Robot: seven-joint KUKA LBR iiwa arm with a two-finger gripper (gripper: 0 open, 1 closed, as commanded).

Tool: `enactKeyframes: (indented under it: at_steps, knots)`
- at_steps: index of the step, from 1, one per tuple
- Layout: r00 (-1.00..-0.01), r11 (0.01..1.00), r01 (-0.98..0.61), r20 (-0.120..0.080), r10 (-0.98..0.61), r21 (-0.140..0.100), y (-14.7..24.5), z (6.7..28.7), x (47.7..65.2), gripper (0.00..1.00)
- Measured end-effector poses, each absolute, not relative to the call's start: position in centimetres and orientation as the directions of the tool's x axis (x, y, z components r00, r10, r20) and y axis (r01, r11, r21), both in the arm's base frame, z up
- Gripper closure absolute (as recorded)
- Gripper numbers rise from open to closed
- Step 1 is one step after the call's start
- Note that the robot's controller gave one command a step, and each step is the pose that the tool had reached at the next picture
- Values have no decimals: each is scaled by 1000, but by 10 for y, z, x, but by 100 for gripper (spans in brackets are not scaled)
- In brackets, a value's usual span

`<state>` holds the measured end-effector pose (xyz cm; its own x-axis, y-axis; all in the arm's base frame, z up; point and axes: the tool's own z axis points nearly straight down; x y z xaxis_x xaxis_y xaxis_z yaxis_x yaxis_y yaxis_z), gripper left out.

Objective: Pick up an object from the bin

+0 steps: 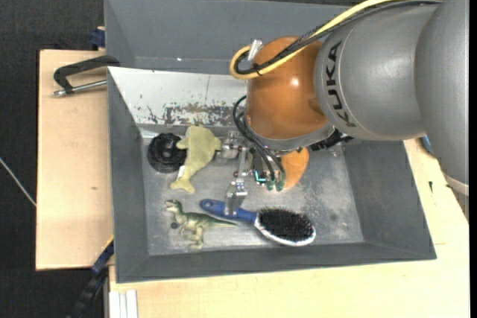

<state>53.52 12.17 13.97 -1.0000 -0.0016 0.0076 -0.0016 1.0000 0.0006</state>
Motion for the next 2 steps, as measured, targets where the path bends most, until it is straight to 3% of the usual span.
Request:
enactKeyframes:
  at_steps: [1,2]
  knots:
    - [-1000,1000,4,9,4,1,150,75,496,0]
    - [-1000,1000,9,1,9,2,148,79,499,100]
